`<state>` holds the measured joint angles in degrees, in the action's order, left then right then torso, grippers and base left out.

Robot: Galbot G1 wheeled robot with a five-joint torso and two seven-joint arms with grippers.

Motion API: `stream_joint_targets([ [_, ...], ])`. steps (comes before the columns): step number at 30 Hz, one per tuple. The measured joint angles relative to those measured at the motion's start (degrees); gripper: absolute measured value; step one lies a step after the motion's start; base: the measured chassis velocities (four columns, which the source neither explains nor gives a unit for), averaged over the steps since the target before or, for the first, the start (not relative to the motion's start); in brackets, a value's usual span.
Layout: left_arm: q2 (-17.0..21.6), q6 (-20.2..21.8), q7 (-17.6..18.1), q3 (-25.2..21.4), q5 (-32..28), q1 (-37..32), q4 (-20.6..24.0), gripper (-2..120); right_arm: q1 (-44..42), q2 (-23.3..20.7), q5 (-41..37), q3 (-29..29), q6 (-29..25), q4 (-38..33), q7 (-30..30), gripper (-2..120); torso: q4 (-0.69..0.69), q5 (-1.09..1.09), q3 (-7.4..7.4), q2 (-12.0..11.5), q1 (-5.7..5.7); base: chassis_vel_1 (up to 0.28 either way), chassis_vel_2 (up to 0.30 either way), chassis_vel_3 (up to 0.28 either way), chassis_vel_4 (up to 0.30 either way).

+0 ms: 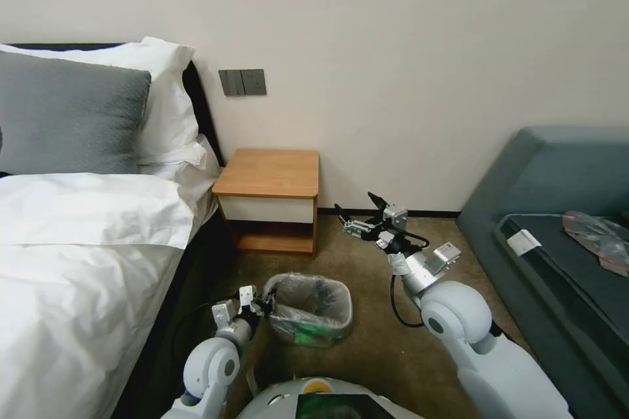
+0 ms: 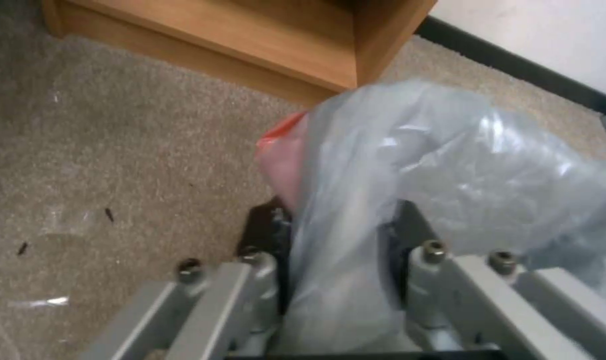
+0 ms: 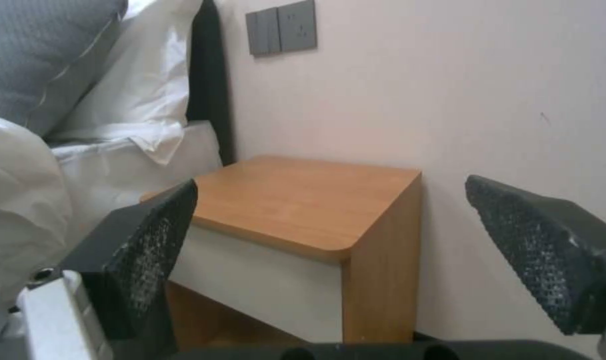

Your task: Pick up the garbage bag from the table and place it over the trash can.

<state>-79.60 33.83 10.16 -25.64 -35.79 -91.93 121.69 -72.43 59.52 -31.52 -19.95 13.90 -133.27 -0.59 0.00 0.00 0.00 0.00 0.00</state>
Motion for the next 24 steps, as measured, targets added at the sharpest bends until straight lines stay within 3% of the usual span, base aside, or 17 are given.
stream_joint_targets([
  [12,-0.4,-0.5,1.4,-0.3,0.3,-0.7,0.5,71,0.4,0.1,0.0,-0.2,0.1,0.3,0.2,100,0.00,0.00,0.00,0.0,0.00,0.000,0.000,0.000,0.000],
  [15,-0.6,-1.4,2.3,-0.8,1.2,-1.3,1.8,86,0.3,0.5,0.0,-1.1,0.1,0.4,0.2,100,0.00,0.00,0.00,0.0,0.00,0.000,0.000,0.000,0.000],
  [18,-0.7,-2.1,2.5,-1.0,2.2,-1.7,3.2,89,-0.4,1.1,0.2,-1.8,0.1,0.4,0.1,100,0.00,0.00,0.00,0.0,0.00,0.000,0.000,0.000,0.000],
  [19,-0.8,-3.1,2.3,-1.1,3.5,-1.9,3.8,91,-1.0,1.6,0.7,-2.0,0.3,0.3,-0.5,100,0.00,0.00,0.00,0.0,0.00,0.000,0.000,0.000,0.000],
  [21,-0.8,-9.4,0.8,-1.3,9.8,-2.1,3.9,93,-3.5,3.5,3.3,-2.2,1.3,-0.4,-3.5,100,0.01,0.00,0.00,0.0,0.00,0.000,0.000,0.000,0.000],
  [22,-0.8,-9.4,0.8,-1.3,9.8,-2.1,3.9,93,-3.5,3.5,3.3,-2.2,1.3,-0.4,-3.5,100,0.01,0.00,0.00,0.0,0.00,0.000,0.000,0.000,0.000],
  [24,-0.8,-22.7,-2.5,-2.1,15.8,-1.9,1.0,93,-7.7,6.2,9.7,-1.4,1.8,-0.8,-6.6,100,0.01,-0.01,0.00,0.0,0.00,0.000,0.000,0.000,0.000],
])
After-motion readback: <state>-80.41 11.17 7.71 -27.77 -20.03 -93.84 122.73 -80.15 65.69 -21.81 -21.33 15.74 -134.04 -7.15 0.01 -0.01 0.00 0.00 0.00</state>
